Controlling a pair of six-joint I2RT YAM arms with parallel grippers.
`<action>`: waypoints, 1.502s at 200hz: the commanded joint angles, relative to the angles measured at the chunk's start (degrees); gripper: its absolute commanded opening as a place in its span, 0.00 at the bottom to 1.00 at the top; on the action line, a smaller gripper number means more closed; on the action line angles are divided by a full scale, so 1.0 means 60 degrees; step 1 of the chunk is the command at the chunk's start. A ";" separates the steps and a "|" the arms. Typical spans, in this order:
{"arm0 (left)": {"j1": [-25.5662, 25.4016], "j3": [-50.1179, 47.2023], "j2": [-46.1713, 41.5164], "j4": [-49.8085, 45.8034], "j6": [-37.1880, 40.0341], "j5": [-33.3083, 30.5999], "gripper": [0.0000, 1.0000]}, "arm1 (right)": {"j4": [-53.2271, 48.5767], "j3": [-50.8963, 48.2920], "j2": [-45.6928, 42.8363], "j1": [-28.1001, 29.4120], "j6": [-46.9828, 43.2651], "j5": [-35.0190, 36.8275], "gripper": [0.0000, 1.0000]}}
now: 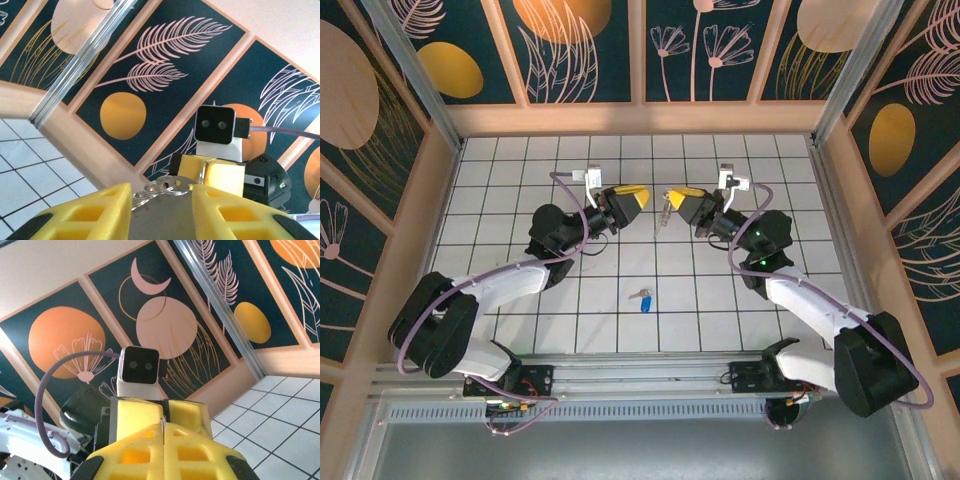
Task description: Put the keys on the keyring
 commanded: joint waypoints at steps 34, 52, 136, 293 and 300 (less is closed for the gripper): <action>-0.0171 0.0302 0.0390 0.0818 -0.0234 0.0128 0.36 | 0.0920 0.0233 0.0404 0.0336 0.0420 0.0253 0.00; -0.0197 0.0352 0.0467 0.0891 -0.0238 0.0120 0.36 | 0.0936 0.0251 0.0467 0.0390 0.0419 0.0253 0.00; -0.0313 0.0596 0.0749 0.1038 -0.0291 0.0223 0.31 | 0.0949 0.0396 0.0804 0.0530 0.0383 0.0210 0.00; -0.0387 0.0504 0.0578 0.0857 0.0059 0.0415 0.00 | 0.0252 0.0578 0.0713 0.0256 0.0255 0.0125 0.29; -0.0389 0.0527 0.0510 0.0694 0.0181 0.0409 0.00 | 0.0172 0.0513 0.0569 0.0126 0.0271 0.0081 0.32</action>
